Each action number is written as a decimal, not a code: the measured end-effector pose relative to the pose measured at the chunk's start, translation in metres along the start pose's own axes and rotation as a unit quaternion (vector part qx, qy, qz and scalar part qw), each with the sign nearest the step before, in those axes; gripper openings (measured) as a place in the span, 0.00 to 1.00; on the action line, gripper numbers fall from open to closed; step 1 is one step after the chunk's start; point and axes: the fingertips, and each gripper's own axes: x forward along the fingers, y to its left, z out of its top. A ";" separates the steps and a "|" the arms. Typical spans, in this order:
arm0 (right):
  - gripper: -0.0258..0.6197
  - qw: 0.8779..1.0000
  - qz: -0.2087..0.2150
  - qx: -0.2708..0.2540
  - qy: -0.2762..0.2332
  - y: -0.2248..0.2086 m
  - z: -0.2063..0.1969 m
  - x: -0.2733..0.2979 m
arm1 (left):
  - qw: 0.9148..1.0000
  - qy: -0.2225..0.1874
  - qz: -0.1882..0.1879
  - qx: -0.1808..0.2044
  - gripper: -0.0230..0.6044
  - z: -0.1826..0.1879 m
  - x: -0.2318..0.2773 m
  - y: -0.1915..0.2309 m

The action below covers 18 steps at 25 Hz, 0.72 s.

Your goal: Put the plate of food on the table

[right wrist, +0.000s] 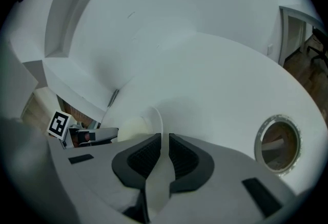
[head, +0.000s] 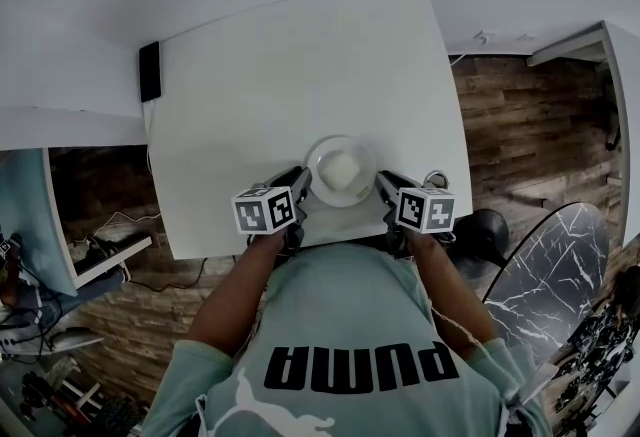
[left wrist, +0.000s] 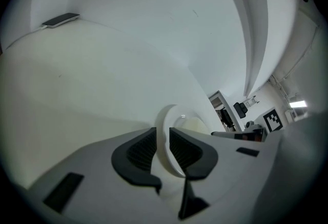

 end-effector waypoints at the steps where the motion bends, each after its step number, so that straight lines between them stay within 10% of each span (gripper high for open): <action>1: 0.09 1.000 0.003 0.007 0.000 0.000 -0.001 0.001 | 1.000 0.003 -0.001 0.000 0.15 -0.001 0.001 0.000; 18: 0.09 0.996 0.026 0.082 -0.003 0.000 -0.002 0.004 | 0.999 0.019 -0.026 -0.012 0.14 -0.003 0.010 -0.001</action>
